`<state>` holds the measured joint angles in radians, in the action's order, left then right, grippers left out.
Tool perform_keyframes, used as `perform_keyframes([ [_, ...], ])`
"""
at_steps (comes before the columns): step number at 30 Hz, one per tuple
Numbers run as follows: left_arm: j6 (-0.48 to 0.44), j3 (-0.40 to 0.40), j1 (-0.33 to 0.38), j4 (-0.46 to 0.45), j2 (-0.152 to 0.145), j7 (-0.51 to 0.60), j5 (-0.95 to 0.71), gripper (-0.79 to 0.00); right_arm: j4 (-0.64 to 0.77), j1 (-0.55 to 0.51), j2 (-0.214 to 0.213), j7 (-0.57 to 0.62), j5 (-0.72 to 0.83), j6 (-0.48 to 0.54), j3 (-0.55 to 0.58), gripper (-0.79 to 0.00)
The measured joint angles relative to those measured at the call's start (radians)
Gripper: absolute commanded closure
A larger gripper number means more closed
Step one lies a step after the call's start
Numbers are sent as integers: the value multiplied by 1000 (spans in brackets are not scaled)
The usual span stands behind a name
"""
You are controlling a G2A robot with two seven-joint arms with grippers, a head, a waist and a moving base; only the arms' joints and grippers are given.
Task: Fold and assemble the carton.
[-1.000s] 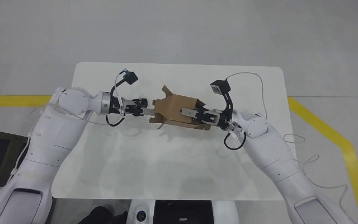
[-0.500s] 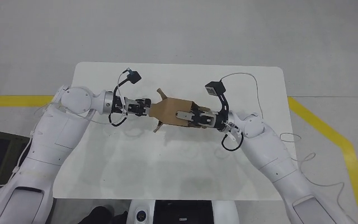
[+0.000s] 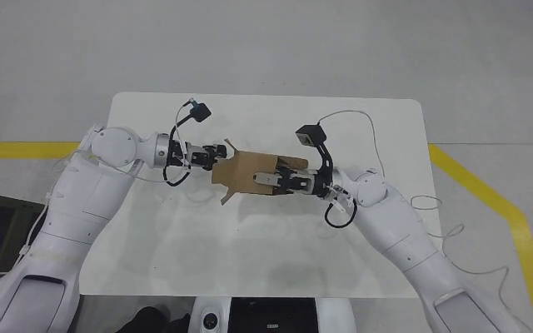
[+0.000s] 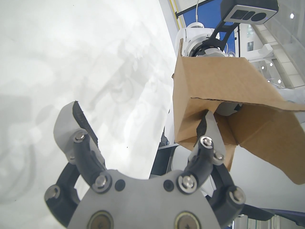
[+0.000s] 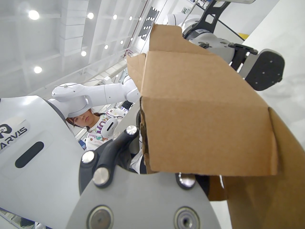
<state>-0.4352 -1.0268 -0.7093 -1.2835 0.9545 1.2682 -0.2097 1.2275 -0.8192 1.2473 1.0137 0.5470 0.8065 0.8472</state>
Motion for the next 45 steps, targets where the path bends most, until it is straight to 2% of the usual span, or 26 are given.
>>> perform_keyframes([
  [10,-12,-10,-11,18,-7,-12,53,-785,-80,10,-10,-52,-3,51,54,0],
  [17,-21,-4,-40,-42,-13,16,58,-785,-97,11,-6,-134,-77,52,73,0],
  [23,-16,-10,-39,-64,-13,5,38,-785,-78,7,5,-183,-131,41,54,0],
  [32,-12,-10,-19,-45,-11,-23,48,-785,-45,9,11,-105,-114,31,28,0],
  [45,-13,-12,-25,-67,-13,-12,20,-785,-75,20,16,-92,-113,39,34,0],
])
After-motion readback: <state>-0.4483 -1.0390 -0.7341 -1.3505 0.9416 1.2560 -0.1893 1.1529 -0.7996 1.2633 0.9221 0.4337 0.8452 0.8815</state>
